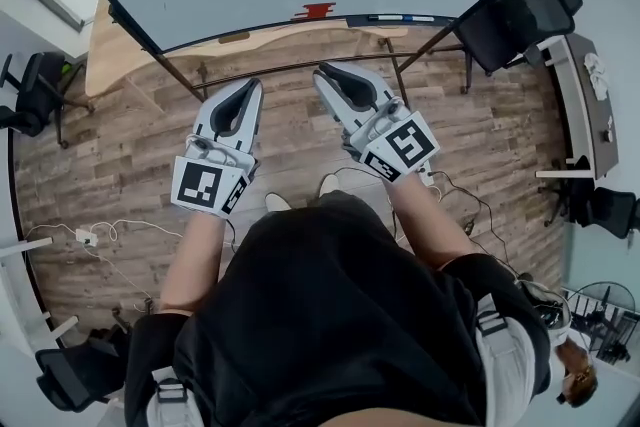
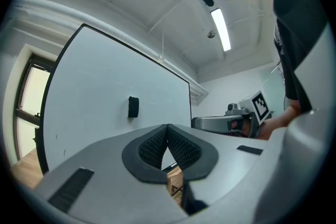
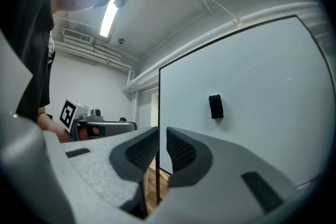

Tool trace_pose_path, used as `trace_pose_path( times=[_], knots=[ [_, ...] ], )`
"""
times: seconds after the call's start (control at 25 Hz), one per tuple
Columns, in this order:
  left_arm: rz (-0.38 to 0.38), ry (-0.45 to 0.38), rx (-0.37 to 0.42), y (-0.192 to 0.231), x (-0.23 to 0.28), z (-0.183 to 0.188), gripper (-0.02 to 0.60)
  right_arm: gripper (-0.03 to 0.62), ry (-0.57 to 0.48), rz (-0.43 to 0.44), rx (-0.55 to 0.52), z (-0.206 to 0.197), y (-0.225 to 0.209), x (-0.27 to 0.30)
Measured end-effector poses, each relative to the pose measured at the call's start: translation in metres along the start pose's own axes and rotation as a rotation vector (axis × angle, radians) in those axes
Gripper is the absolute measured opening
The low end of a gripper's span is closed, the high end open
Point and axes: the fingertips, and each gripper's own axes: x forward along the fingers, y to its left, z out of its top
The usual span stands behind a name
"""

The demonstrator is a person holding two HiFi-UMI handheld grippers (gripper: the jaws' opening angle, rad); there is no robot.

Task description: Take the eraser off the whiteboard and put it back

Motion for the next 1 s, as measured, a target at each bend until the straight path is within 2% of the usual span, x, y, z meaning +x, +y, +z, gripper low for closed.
trace_pose_path(
  times=[0.24, 0.4, 0.72, 1.0],
  knots=[
    [-0.008, 0.004, -0.018, 0.011, -0.012, -0.006, -0.005, 0.046, 0.016, -0.007, 0.002, -0.006, 0.018, 0.01],
    [-0.013, 0.007, -0.021, 0.014, -0.007, -0.01, -0.005, 0.046, 0.028, -0.007, 0.004, -0.01, 0.011, 0.014],
    [0.011, 0.01, 0.006, 0.038, 0.027, -0.009, -0.005, 0.046, 0.011, 0.013, 0.001, -0.012, -0.026, 0.042],
    [0.03, 0.003, 0.03, 0.062, 0.082, -0.004, -0.005, 0.046, -0.015, 0.04, -0.004, -0.004, -0.077, 0.071]
  ],
)
